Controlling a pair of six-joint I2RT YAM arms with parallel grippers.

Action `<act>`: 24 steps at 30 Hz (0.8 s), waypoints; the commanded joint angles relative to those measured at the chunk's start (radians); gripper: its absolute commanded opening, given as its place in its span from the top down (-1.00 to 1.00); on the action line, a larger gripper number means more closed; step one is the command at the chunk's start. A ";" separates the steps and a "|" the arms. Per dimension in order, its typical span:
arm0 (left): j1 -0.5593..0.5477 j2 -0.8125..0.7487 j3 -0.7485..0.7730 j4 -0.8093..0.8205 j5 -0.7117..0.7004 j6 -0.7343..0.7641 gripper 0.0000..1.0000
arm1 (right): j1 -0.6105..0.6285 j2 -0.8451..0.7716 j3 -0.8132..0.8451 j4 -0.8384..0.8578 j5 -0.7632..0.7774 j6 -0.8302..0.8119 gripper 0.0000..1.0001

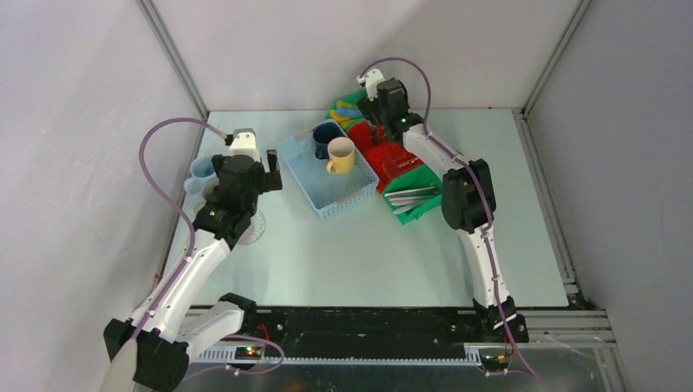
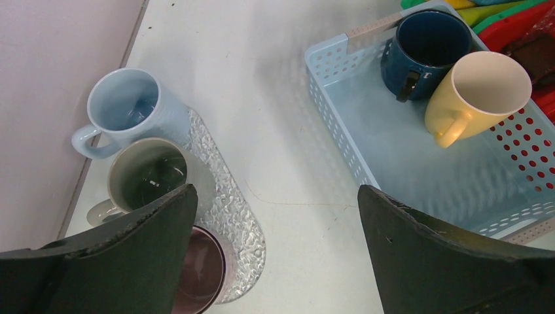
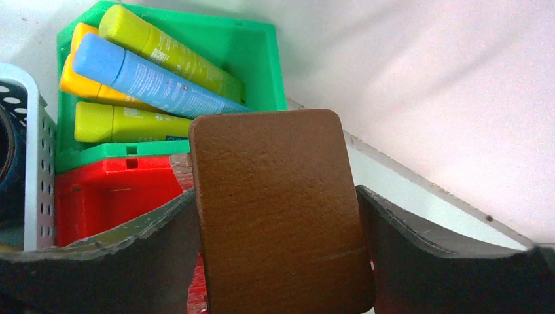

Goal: Prepare toiletry sets of a toothbrush and toothpaste on the tray
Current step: Adjust the storage box at the center of the board, then pick up the toothpaste holder from the storage box.

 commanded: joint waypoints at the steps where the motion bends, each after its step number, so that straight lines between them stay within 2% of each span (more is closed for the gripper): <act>1: -0.006 -0.023 -0.011 0.041 -0.008 0.012 -0.99 | 0.008 -0.025 -0.033 0.102 0.232 -0.130 -0.19; 7: -0.007 -0.027 -0.013 0.043 -0.017 0.012 -0.99 | 0.022 -0.046 -0.060 0.165 0.285 -0.145 0.31; 10: -0.007 -0.031 -0.015 0.044 -0.022 0.012 -0.99 | 0.018 -0.082 -0.089 0.160 0.215 -0.103 0.53; 13: -0.006 -0.035 -0.016 0.046 -0.026 0.011 -0.99 | 0.005 -0.140 -0.119 0.146 0.132 -0.007 0.90; 14: -0.007 -0.036 -0.016 0.046 -0.026 0.011 -0.99 | -0.007 -0.163 -0.125 0.144 0.090 0.016 0.97; 20: -0.006 -0.044 -0.019 0.052 -0.027 0.007 -0.99 | -0.046 -0.241 -0.140 0.101 -0.065 0.193 1.00; 24: -0.006 -0.053 -0.023 0.056 -0.023 0.001 -0.99 | -0.063 -0.286 -0.158 0.111 -0.115 0.282 1.00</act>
